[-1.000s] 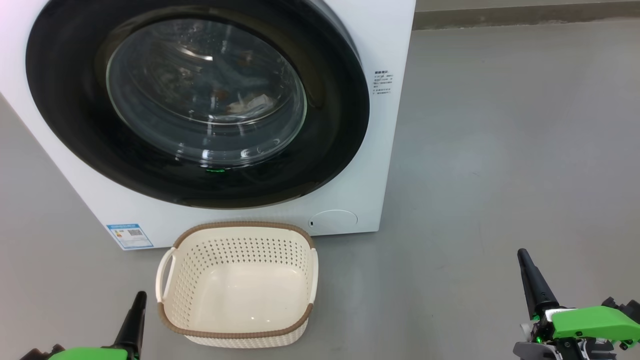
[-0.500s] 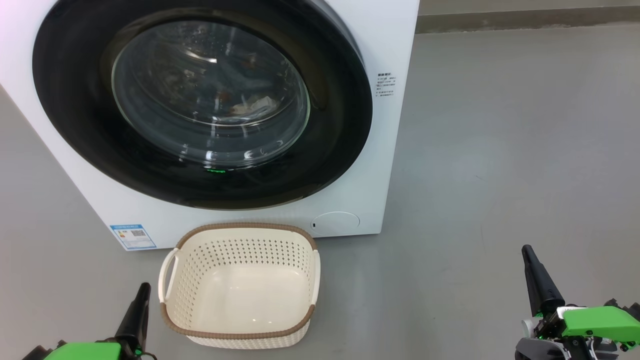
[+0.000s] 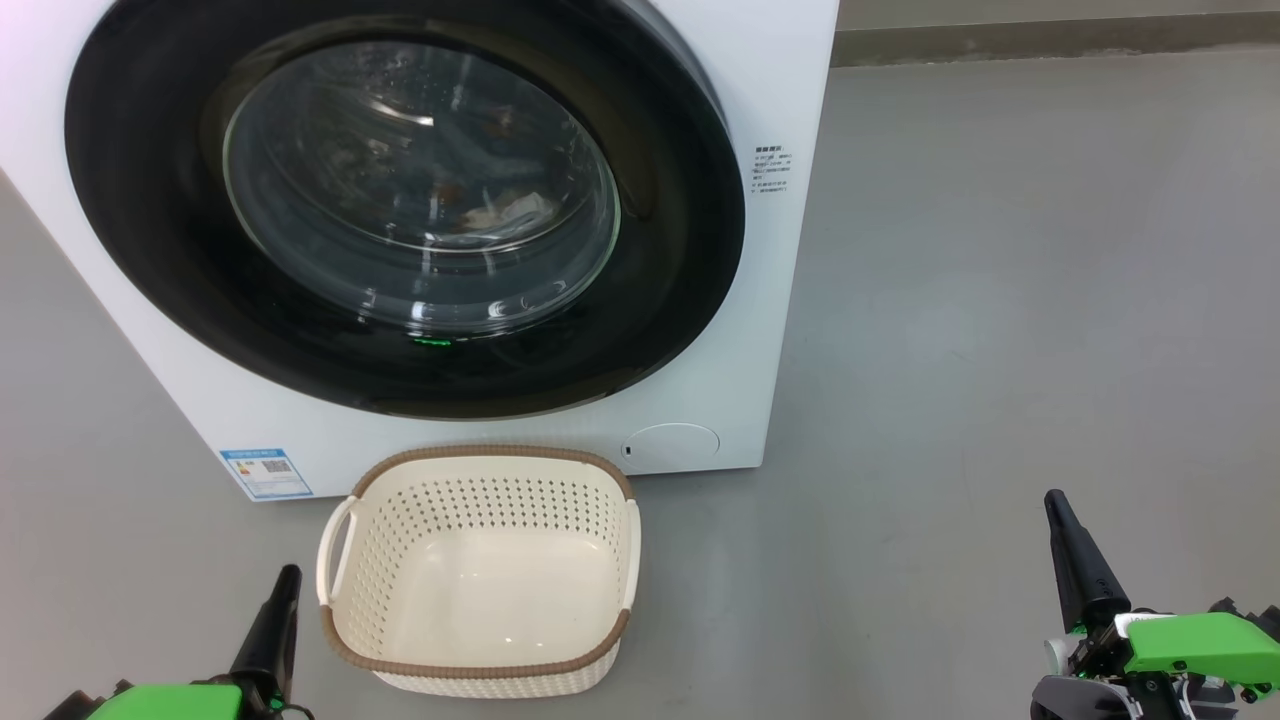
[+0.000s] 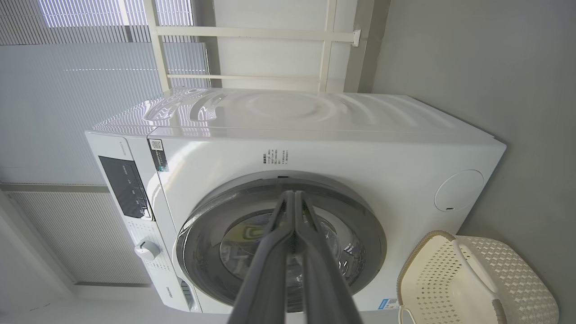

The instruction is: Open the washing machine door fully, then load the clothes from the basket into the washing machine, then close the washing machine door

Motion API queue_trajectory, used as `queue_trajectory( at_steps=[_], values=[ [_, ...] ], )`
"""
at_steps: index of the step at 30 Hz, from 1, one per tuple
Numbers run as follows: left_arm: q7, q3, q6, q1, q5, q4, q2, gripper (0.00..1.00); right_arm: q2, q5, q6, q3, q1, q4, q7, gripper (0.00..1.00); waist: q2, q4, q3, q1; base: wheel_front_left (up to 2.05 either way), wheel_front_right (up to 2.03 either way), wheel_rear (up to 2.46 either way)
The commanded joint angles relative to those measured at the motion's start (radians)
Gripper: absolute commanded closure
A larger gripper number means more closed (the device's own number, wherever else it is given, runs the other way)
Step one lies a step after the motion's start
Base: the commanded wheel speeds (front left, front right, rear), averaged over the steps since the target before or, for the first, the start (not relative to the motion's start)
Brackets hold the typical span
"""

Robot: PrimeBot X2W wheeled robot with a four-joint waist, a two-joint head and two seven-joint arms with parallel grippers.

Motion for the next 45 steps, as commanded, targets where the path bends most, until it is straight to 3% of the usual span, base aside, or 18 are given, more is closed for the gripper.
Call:
queue_trajectory(
  at_steps=[1,45],
  values=[
    [0.007,0.035,-0.003,-0.042,-0.008,-0.029,0.013,1.00,-0.001,0.005,0.002,0.021,-0.006,-0.031,0.007,1.00,0.0000,0.000,0.000,0.0000,0.00,0.00,0.00],
    [0.006,0.035,-0.003,-0.042,-0.008,-0.029,0.013,1.00,0.000,0.003,0.002,0.019,-0.006,-0.031,0.008,1.00,0.0000,0.000,0.000,0.0000,0.00,0.00,0.00]
  ],
)
